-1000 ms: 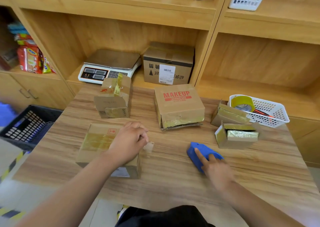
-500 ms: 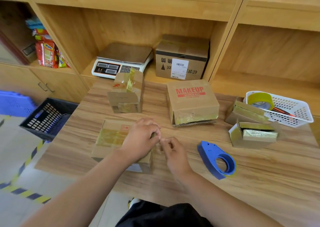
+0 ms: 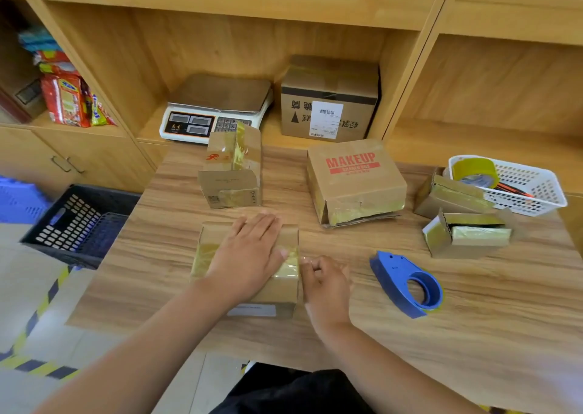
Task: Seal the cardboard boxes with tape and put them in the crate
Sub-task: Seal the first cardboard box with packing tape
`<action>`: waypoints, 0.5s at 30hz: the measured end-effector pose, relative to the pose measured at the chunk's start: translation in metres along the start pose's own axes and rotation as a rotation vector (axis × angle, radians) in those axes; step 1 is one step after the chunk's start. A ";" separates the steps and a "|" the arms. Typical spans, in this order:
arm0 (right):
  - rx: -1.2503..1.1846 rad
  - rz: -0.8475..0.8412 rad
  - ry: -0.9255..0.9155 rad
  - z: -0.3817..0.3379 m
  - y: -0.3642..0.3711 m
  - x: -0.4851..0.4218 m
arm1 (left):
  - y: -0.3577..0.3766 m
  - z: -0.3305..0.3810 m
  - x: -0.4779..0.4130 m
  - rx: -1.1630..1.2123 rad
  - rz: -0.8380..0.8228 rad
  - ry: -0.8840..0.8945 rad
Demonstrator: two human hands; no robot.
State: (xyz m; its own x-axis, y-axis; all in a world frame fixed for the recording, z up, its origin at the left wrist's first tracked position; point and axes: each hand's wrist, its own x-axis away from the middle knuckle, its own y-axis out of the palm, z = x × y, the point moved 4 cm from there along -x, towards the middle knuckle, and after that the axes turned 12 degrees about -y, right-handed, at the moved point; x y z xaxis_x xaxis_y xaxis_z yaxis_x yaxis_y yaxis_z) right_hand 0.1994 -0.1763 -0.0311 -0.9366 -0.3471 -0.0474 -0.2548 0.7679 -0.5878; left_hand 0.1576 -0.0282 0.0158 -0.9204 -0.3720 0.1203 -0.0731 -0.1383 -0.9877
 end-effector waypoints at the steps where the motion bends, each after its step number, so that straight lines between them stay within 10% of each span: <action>1: 0.015 0.009 0.013 -0.001 0.003 0.001 | 0.002 0.000 0.000 -0.020 0.002 0.005; 9: -0.024 -0.057 0.206 0.003 0.017 0.000 | 0.008 0.001 -0.002 -0.125 0.001 0.033; 15: 0.123 -0.147 0.015 -0.004 0.015 -0.009 | 0.007 0.003 -0.003 -0.141 0.016 0.059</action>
State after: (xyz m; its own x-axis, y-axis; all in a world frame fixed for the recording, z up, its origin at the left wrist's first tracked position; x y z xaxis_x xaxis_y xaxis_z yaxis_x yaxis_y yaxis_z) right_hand 0.2030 -0.1597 -0.0365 -0.8953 -0.4419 0.0570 -0.3582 0.6376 -0.6821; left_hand 0.1610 -0.0307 0.0087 -0.9424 -0.3183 0.1028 -0.1082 -0.0008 -0.9941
